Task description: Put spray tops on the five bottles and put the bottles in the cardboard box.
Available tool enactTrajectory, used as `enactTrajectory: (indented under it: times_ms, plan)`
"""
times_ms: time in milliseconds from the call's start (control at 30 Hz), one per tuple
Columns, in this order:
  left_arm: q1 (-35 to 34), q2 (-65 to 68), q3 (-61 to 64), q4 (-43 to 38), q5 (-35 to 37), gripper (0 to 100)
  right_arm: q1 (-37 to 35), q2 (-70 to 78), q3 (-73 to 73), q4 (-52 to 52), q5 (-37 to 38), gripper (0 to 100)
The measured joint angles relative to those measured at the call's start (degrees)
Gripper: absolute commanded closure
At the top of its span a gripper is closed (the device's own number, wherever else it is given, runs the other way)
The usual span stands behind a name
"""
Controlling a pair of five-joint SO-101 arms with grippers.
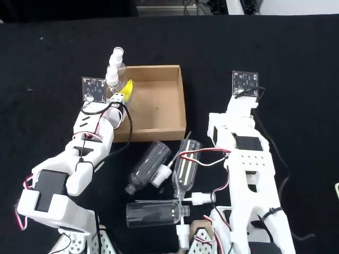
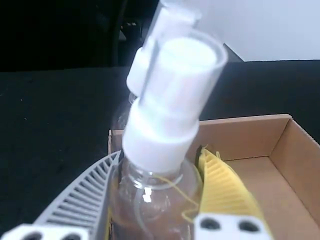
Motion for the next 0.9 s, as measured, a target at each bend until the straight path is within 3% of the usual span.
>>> enactTrajectory:
  times_ms: [200,433,700,900]
  plan:
    - [0.0,0.0,0.0,0.0,0.0,79,0.0,0.0,0.0,0.0,0.0,83.5]
    - [-0.1,0.0,0.0,0.0,-0.2,80,0.0,0.0,0.0,0.0,0.0,83.5]
    - [-0.4,0.0,0.4,0.0,-0.4,69,0.0,0.0,0.0,0.0,0.0,83.5]
    - [-0.4,0.0,0.4,0.0,-0.4,68,0.0,0.0,0.0,0.0,0.0,83.5]
